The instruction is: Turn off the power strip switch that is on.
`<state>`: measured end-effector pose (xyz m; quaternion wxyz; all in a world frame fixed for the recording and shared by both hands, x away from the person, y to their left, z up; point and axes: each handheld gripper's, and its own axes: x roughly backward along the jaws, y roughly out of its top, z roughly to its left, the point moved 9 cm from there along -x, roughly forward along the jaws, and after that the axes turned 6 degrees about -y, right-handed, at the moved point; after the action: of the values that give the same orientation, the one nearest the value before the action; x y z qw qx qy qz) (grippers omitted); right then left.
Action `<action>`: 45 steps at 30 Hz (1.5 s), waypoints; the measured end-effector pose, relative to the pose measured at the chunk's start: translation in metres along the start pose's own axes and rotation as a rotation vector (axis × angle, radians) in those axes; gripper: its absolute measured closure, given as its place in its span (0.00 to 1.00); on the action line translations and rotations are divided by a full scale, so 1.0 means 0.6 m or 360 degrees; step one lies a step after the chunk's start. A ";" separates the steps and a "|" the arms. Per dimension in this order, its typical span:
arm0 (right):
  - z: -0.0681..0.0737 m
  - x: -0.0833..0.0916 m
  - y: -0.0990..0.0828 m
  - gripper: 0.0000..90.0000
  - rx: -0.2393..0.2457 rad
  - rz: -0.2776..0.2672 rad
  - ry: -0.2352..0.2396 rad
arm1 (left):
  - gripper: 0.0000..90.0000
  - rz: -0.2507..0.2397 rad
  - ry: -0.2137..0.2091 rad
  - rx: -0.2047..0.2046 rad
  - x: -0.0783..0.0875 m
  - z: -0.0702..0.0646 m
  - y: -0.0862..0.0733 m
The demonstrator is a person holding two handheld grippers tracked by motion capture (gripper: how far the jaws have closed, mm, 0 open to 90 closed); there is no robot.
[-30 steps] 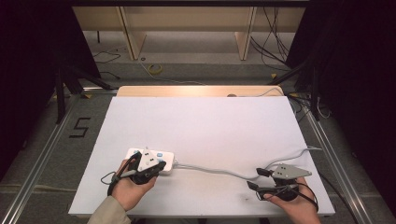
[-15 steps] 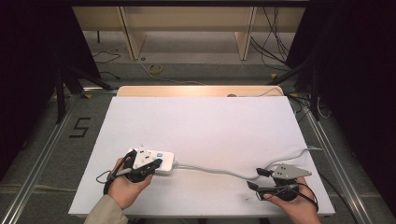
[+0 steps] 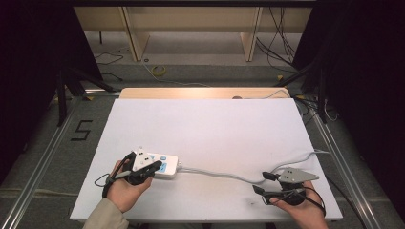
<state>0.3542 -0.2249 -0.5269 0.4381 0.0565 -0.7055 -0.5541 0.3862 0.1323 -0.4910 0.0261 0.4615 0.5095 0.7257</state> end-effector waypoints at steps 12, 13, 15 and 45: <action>0.000 0.001 0.000 0.41 0.0002 -0.0001 0.0002 | 1.00 0.0001 0.0023 0.0037 0.005 0.013 -0.004; 0.000 0.001 0.000 0.41 0.0002 0.0001 0.0001 | 1.00 0.0002 0.0026 0.0034 0.005 0.015 -0.005; 0.000 0.001 0.000 0.41 0.0002 0.0002 0.0001 | 1.00 0.0000 0.0028 0.0049 0.005 0.017 -0.006; 0.001 0.000 0.000 0.41 0.0001 0.0002 0.0004 | 1.00 0.0016 0.0104 0.0105 0.018 0.051 -0.017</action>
<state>0.3538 -0.2247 -0.5268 0.4393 0.0571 -0.7053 -0.5535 0.3971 0.1646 -0.4901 -0.0096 0.4409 0.5314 0.7233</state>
